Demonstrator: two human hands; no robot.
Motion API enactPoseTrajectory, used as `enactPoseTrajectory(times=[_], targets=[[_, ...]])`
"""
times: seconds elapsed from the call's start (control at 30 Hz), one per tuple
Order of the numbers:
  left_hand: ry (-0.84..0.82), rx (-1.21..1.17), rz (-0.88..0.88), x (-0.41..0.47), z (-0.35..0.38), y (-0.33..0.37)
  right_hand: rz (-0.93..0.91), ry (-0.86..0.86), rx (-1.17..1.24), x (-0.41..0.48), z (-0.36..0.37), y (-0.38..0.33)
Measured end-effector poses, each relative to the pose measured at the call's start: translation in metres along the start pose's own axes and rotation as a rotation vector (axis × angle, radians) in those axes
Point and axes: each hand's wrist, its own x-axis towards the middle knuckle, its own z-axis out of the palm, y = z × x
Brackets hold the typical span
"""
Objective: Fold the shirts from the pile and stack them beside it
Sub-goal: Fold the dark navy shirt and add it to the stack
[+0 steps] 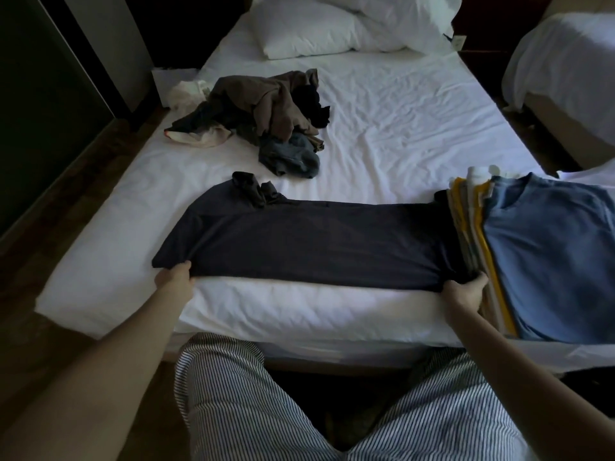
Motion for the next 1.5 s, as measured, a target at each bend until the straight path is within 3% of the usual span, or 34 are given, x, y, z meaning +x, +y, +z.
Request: enactPoseTrajectory(times=[0.13,0.23,0.33,0.6,0.7,0.77,0.87,0.93,1.0,1.07,1.1,1.17,1.23,1.27,1.33,1.4,1.43,1.5], targets=[[0.293,0.525,0.280,-0.031,0.017,0.006,-0.293,-0.020,-0.427,-0.021,0.022,-0.014],[0.329,0.740,0.535,-0.038,0.035,0.013,-0.502,-0.107,-0.583,-0.033,0.052,-0.036],[0.218,0.883,0.746,-0.033,0.068,0.022,-0.722,-0.248,-0.678,-0.041,0.091,-0.061],[-0.253,1.008,0.933,0.039,0.142,0.079,-1.011,-0.678,-0.653,-0.065,0.213,-0.119],[-0.362,1.168,0.953,0.067,0.160,0.083,-1.018,-0.713,-0.596,-0.074,0.251,-0.124],[-0.344,1.262,0.821,0.078,0.173,0.083,-0.982,-0.741,-0.545,-0.076,0.273,-0.121],[-0.258,1.187,0.653,0.088,0.183,0.081,-0.873,-0.766,-0.478,-0.077,0.299,-0.119],[-0.214,0.915,0.719,0.091,0.180,0.079,-0.752,-0.757,-0.439,-0.073,0.313,-0.125],[-0.250,0.593,0.897,0.081,0.165,0.079,-0.702,-0.770,-0.457,-0.065,0.326,-0.130],[-0.433,0.387,1.038,0.057,0.140,0.080,-0.655,-0.807,-0.431,-0.057,0.337,-0.135],[-0.579,0.408,1.083,0.044,0.124,0.081,-0.618,-0.822,-0.387,-0.054,0.341,-0.137],[-0.954,0.681,1.059,0.026,0.094,0.081,-0.592,-0.816,-0.352,-0.048,0.347,-0.142],[-1.319,1.129,0.807,0.021,0.076,0.081,-0.605,-0.804,-0.339,-0.044,0.349,-0.147],[-1.400,1.260,0.665,0.024,0.073,0.078,-0.601,-0.807,-0.313,-0.042,0.351,-0.150],[-1.334,1.149,0.702,0.034,0.076,0.075,-0.599,-0.803,-0.281,-0.039,0.354,-0.154],[-1.048,0.907,0.939,0.047,0.089,0.075,-0.606,-0.775,-0.287,-0.036,0.357,-0.158],[-0.907,0.919,1.045,0.056,0.097,0.075,-0.617,-0.765,-0.292,-0.034,0.358,-0.159],[-0.689,1.172,1.135,0.072,0.114,0.078,-0.600,-0.765,-0.293,-0.031,0.360,-0.162]])
